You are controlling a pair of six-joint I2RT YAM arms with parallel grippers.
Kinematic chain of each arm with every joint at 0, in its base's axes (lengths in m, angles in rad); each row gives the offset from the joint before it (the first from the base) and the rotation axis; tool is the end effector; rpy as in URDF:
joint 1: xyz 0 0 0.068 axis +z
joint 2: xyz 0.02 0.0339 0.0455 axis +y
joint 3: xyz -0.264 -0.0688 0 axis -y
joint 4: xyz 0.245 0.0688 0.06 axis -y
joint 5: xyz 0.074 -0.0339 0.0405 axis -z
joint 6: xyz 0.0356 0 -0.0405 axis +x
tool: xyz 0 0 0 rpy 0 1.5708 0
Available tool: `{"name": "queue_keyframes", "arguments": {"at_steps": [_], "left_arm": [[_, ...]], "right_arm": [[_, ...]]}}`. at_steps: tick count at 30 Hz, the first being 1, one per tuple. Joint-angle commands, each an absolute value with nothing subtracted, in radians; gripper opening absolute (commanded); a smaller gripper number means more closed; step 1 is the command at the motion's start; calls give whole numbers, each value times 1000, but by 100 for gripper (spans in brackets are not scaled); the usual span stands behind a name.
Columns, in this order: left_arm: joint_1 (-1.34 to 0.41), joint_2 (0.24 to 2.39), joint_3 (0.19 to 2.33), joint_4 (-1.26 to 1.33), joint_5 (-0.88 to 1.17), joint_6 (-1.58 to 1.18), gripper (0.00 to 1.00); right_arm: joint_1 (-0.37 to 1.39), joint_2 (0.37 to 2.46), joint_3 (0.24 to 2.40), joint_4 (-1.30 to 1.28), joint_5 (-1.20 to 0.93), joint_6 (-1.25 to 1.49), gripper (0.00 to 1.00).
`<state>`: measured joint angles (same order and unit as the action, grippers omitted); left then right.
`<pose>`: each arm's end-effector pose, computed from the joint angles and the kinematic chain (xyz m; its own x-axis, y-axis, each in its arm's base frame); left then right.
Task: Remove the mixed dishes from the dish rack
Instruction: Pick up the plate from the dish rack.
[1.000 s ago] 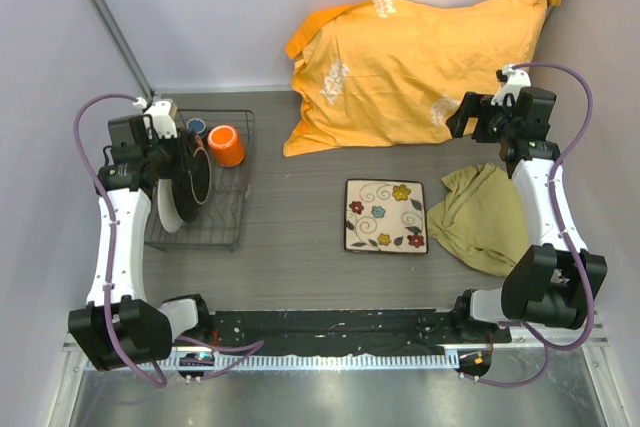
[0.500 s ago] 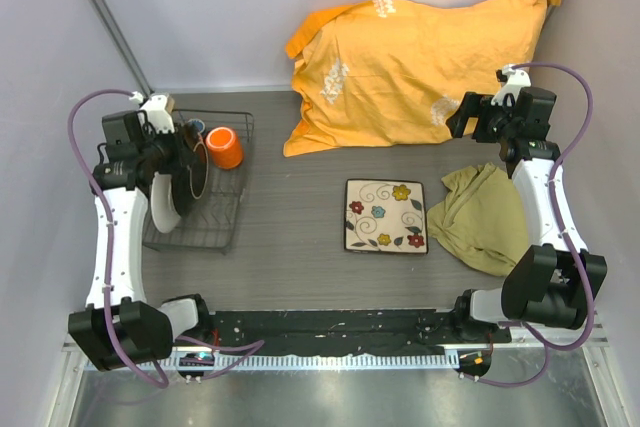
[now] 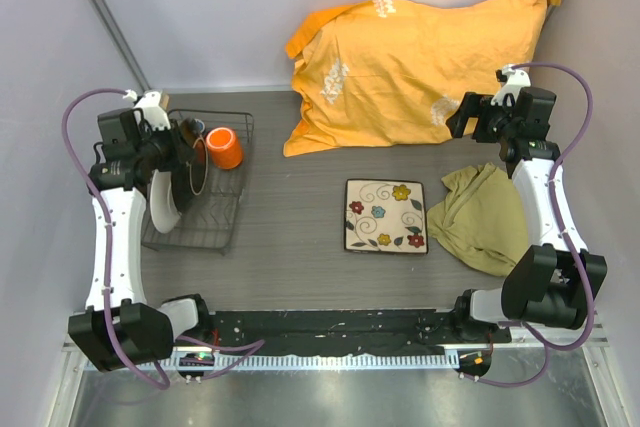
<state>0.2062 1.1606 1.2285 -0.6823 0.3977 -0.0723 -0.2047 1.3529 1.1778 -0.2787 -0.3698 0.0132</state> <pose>0.2401 0.0361 0.3705 -0.5715 -0.1876 -0.7989 0.0799 0.9562 -0.2817 0.3071 -0.0506 0.3407 -0.4309 0.1020 -0.8966 -0.1229 0.9777 0.1703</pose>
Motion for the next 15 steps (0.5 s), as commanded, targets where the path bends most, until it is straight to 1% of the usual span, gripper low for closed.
{"name": "queue_keyframes", "arguments": {"at_steps": [1,10,15], "left_arm": [[216,1108,1276,-546,501,-118,0],[216,1111,1269,-534,587,-170,0],[216,1105,1293,-535,588,-175,0]], "right_arm": [[-204,1345,1195,-268,-383,5,100],[-202,1347,1193,-267,-383,6,100],[-204,1345,1195,-268,-382,6,100]]}}
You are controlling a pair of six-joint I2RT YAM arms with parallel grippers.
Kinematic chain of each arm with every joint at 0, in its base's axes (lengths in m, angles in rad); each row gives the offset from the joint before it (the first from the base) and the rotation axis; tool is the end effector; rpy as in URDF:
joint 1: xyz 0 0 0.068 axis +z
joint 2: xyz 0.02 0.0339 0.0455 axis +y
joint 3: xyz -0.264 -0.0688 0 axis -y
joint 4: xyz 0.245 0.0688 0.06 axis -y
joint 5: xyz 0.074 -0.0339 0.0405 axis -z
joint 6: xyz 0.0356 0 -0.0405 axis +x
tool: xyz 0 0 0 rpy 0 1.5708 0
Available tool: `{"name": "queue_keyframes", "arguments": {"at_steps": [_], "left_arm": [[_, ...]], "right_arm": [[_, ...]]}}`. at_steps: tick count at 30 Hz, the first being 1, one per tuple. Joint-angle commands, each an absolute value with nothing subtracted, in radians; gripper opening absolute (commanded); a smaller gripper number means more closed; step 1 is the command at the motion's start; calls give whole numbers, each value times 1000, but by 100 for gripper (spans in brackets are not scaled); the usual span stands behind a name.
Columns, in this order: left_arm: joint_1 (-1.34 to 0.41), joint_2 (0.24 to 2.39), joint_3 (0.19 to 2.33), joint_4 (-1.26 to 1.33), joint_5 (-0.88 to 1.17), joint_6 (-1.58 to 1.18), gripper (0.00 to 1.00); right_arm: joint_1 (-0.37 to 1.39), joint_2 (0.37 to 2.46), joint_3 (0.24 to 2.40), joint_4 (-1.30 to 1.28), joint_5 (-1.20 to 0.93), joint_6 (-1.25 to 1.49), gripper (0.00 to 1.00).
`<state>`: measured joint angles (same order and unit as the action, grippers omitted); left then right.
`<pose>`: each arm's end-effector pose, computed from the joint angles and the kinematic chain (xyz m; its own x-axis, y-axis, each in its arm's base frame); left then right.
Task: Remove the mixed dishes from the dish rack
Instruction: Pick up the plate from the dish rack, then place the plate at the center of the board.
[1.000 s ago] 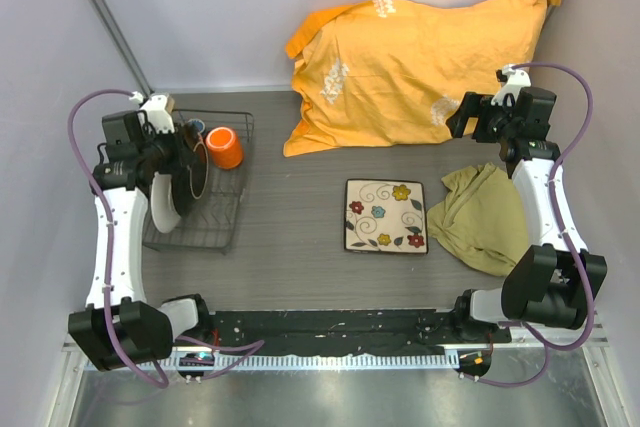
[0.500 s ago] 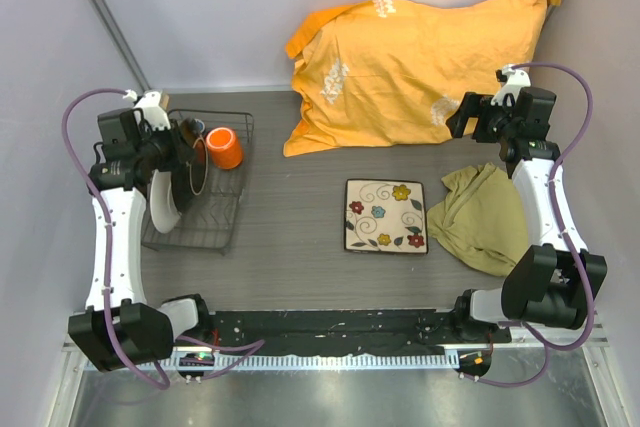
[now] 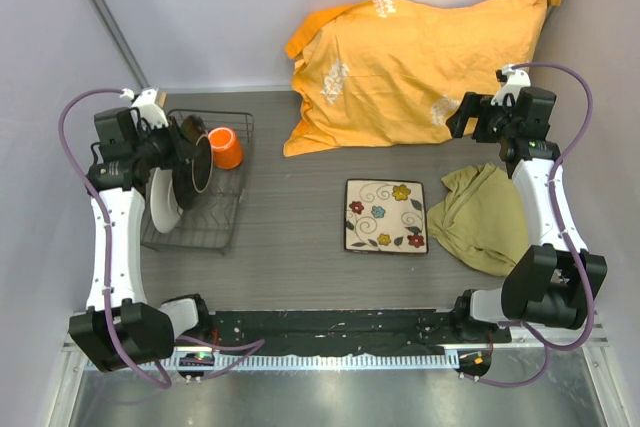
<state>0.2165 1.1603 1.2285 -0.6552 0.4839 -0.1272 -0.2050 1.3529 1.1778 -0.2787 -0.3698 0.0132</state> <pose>0.2407 0.0360 0.3737 -0.5604 -0.2382 -0.7932 0.1180 0.9250 -0.3612 0.3071 -0.0507 0.3407 -0.4309 0.1022 -0.8966 -0.1226 0.9777 0.1703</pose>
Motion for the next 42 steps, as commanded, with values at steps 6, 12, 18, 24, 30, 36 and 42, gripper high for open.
{"name": "queue_keyframes", "arguments": {"at_steps": [6,12,18,24,30,36,42], "left_arm": [[215,1080,1356,-541,572,-155,0],[195,1060,1414,-549,537,-146,0],[124,1061,1471,-554,486,-121,0],[-170,1066,1493,-555,178,-3,0],[-493,1117,1490,-512,-122,130,0],[-864,1175,1405,-345,-510,339,0],[-1056,1293,1295,-105,-679,569,0]], "right_arm": [[-202,1350,1193,-267,-385,6,100],[-204,1354,1195,-268,-385,5,100],[-202,1359,1193,-268,-384,5,100],[-202,1359,1193,-268,-377,5,100],[-204,1361,1195,-271,-364,5,100],[-202,1370,1195,-275,-350,-20,100],[-203,1384,1195,-278,-328,-32,100]]}}
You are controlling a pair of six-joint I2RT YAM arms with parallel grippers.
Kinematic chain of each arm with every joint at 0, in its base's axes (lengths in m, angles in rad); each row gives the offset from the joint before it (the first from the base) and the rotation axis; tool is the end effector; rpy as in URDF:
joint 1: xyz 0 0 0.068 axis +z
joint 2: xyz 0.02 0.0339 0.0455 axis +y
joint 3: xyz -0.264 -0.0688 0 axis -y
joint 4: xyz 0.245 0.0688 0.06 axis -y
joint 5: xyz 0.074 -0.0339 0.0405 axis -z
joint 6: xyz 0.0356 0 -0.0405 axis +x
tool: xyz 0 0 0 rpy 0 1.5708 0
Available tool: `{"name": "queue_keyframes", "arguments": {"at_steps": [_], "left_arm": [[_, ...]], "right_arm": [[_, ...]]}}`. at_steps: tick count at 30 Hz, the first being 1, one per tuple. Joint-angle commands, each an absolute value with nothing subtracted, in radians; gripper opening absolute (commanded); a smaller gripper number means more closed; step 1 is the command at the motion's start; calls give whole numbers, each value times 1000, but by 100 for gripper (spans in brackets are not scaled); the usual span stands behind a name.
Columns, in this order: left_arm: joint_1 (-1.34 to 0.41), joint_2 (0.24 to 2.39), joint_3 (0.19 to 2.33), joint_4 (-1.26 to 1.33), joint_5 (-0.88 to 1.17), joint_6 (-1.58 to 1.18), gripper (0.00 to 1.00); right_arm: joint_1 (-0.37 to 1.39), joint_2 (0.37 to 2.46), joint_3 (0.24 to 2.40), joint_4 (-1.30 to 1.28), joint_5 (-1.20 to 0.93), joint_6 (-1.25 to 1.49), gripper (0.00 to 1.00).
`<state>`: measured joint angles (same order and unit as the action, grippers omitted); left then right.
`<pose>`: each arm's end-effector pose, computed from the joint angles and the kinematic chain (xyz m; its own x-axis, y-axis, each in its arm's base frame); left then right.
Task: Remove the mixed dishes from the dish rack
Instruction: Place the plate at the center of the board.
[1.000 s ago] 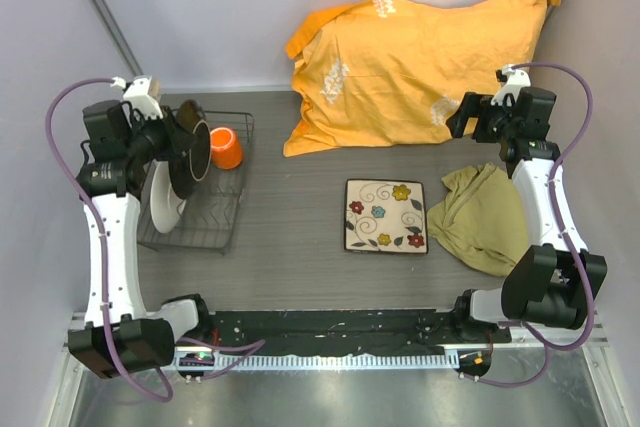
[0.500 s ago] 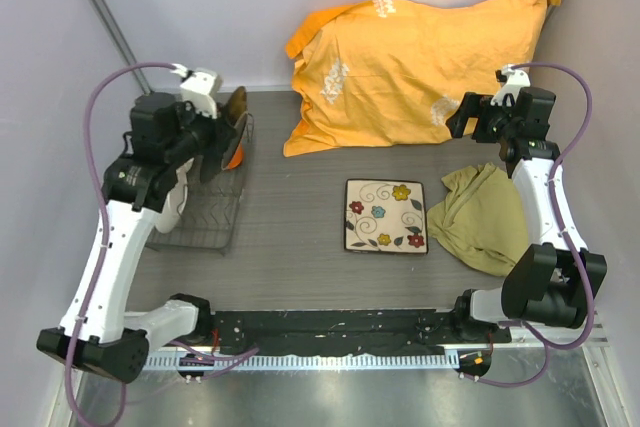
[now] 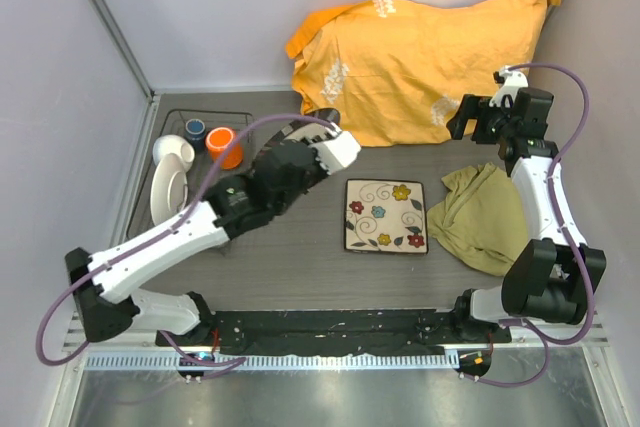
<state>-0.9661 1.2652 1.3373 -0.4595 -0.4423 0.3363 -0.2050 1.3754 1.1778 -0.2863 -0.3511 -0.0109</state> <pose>0.1711 -0.2208 0.4027 -0.0317 0.5705 -0.8207 0.5601 0.6902 0.4582 0.3117 -0.0523 0.3332 -0.4543 0.0840 -0.8869 -0.1119 0.9823 0.1504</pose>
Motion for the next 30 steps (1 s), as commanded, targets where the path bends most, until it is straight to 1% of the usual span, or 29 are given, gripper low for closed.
{"name": "queue_keyframes", "arguments": {"at_steps": [1,5,19,30], "left_arm": [[-1080,1319,1279,-65,-711,628,0],[-1178,1397,1235,49,-742,683,0],[-1339,1716,1152,443,-776,841,0],[-1407,1897,1140,566,-788,848,0]], "right_arm": [[-204,1387,1195,-276,-324,-34,100],[-204,1385,1195,-276,-314,-31,100],[-206,1373,1186,-262,-285,-37,100],[-213,1382,1189,-267,-298,-40,100]]}}
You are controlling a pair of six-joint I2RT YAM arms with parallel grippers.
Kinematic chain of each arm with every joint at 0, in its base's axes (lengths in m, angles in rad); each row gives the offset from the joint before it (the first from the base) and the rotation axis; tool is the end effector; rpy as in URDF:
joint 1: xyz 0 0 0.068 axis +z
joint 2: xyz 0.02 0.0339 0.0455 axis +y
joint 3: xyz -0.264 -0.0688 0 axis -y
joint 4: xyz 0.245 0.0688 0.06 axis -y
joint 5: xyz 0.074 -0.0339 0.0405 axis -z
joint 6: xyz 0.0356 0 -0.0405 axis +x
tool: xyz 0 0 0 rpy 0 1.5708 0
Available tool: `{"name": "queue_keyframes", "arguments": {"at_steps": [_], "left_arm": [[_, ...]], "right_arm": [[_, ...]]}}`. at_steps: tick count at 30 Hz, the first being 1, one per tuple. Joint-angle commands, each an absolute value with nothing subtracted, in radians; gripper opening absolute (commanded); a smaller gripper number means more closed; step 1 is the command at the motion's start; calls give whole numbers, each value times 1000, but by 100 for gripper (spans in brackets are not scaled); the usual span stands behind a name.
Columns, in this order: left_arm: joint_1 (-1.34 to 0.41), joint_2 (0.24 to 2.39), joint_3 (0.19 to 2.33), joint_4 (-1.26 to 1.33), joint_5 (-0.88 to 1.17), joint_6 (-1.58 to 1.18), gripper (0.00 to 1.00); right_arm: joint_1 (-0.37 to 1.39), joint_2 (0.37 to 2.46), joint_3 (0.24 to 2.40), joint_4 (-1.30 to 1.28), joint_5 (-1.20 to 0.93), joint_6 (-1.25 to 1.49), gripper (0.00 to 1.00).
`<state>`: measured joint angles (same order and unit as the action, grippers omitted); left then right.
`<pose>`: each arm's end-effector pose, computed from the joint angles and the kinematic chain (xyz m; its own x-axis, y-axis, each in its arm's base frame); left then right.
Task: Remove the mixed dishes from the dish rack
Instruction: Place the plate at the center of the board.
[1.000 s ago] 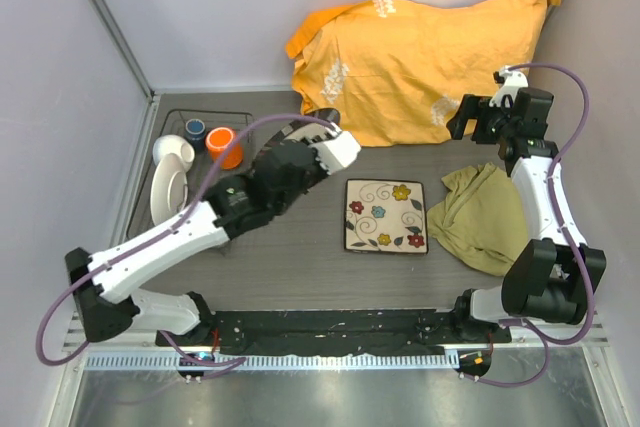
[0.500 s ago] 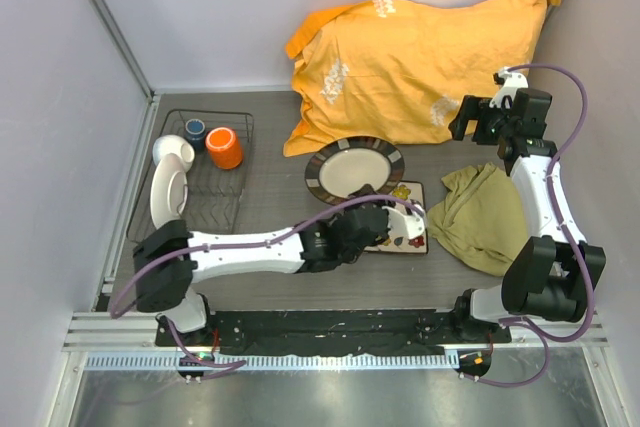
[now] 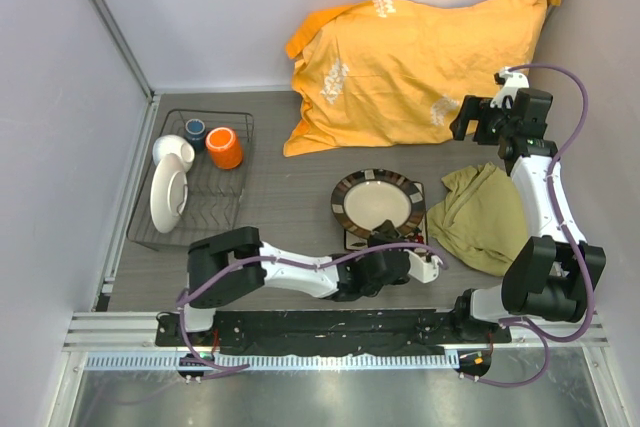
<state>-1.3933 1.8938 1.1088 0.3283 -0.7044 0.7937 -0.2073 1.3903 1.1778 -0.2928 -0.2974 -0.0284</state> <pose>0.0951 -0.3998 0.1885 0.4070 0.8082 -0.4257 0.5095 0.1860 0.8401 0.3146 -0.0555 0.3279 -0.4720 0.0715 -0.8787 -0.0676 0.9908 0.1169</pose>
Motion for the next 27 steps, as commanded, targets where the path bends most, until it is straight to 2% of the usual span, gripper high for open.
{"name": "queue_keyframes", "arguments": {"at_steps": [1,27], "left_arm": [[-1408,1914,1141,571,-788,845,0],[-1425,2059,1196,539,-761,807,2]], "right_arm": [[-215,1382,1190,-268,-298,-38,100],[-224,1387,1192,-279,-333,-37,99]]}}
